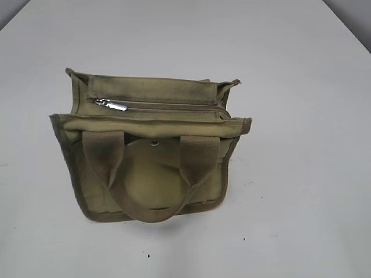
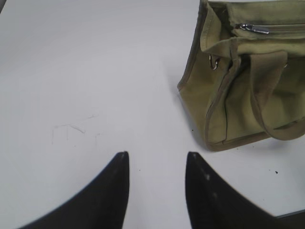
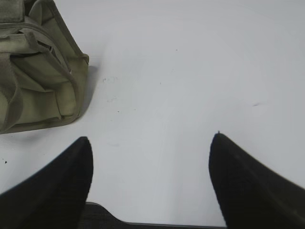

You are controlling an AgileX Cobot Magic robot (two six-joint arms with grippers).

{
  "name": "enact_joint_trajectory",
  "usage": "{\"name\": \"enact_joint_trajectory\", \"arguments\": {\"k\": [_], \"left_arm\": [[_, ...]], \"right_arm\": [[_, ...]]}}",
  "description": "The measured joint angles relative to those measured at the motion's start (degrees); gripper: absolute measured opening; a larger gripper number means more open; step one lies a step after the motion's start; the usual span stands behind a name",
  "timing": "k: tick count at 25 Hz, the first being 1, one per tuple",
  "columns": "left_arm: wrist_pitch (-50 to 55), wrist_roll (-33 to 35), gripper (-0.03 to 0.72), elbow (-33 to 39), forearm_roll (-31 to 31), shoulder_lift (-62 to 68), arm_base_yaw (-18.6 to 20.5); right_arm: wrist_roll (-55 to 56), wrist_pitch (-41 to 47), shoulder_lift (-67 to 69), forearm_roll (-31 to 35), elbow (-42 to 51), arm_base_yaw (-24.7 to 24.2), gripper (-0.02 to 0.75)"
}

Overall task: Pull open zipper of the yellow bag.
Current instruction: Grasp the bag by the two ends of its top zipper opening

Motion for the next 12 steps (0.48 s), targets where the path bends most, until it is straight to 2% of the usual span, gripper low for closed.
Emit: {"name": "enact_joint_trajectory", "arguments": {"k": [12], "left_arm": [[0.00,0.00,0.309,0.00,0.00,0.00,0.00]], "right_arm": [[0.00,0.00,0.00,0.00,0.00,0.00,0.587]]}}
